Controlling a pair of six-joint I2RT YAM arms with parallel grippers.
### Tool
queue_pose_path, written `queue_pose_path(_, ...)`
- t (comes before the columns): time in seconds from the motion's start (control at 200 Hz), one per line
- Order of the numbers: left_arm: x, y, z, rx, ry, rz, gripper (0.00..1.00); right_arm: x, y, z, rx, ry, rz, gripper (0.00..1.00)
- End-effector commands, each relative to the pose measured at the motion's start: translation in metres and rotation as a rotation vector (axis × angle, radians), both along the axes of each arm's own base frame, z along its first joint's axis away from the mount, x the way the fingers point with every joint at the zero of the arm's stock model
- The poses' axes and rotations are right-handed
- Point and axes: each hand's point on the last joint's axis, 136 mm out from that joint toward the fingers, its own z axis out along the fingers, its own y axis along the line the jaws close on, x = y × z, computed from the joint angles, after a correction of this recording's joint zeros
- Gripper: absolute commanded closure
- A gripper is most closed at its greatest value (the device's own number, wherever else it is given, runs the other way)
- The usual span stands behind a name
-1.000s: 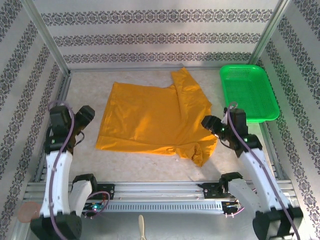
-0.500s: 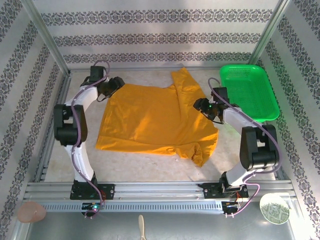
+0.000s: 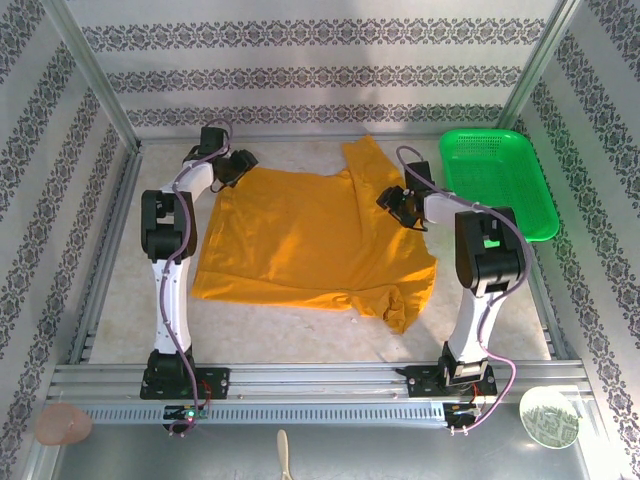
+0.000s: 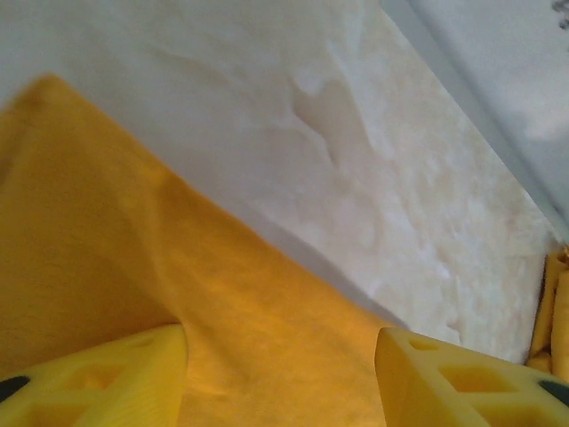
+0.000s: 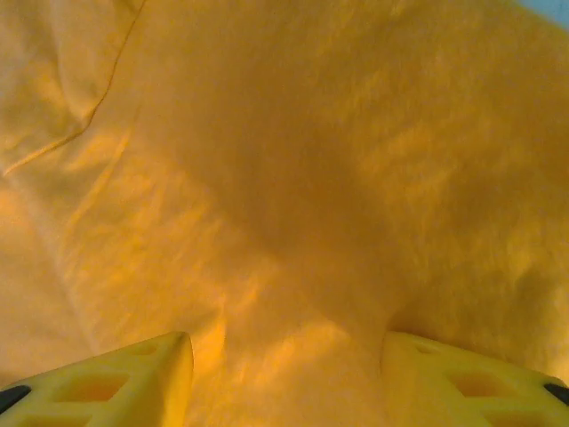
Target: Fold the inside-out t-shirt
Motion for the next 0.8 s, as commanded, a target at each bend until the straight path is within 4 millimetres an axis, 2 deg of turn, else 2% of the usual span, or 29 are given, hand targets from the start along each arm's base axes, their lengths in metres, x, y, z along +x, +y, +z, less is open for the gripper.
queue_pose_path(0.0, -0.015, 0.045, -0.038, 0.02, 0.14, 0.131, 0.43, 0.012, -0.013, -0.008, -0.053, 0.04, -0.064, 0.41)
queue_pose_path(0.165, -0.022, 0.079, -0.048, 0.049, 0.171, 0.196, 0.44, 0.029, -0.02, -0.011, -0.094, 0.063, -0.076, 0.4)
queue_pose_path(0.33, -0.026, 0.104, -0.039, 0.07, 0.162, 0.235, 0.44, 0.048, -0.026, 0.01, -0.118, 0.014, -0.064, 0.4)
queue_pose_path(0.39, -0.024, 0.103, -0.033, 0.066, 0.147, 0.224, 0.44, 0.06, -0.02, 0.028, -0.121, -0.052, -0.028, 0.42)
queue_pose_path(0.535, -0.019, 0.091, -0.021, 0.028, 0.102, 0.194, 0.45, 0.099, 0.013, 0.084, -0.182, -0.23, 0.141, 0.42)
queue_pose_path(0.6, -0.019, 0.087, -0.021, 0.023, 0.1, 0.179, 0.45, 0.114, 0.026, 0.096, -0.224, -0.25, 0.207, 0.39)
queue_pose_path(0.699, -0.02, 0.083, -0.023, 0.011, 0.103, 0.171, 0.45, 0.133, 0.041, 0.1, -0.301, -0.251, 0.269, 0.34)
queue_pose_path(0.794, -0.021, 0.081, -0.025, 0.0, 0.105, 0.167, 0.45, 0.152, 0.049, 0.092, -0.354, -0.235, 0.306, 0.32)
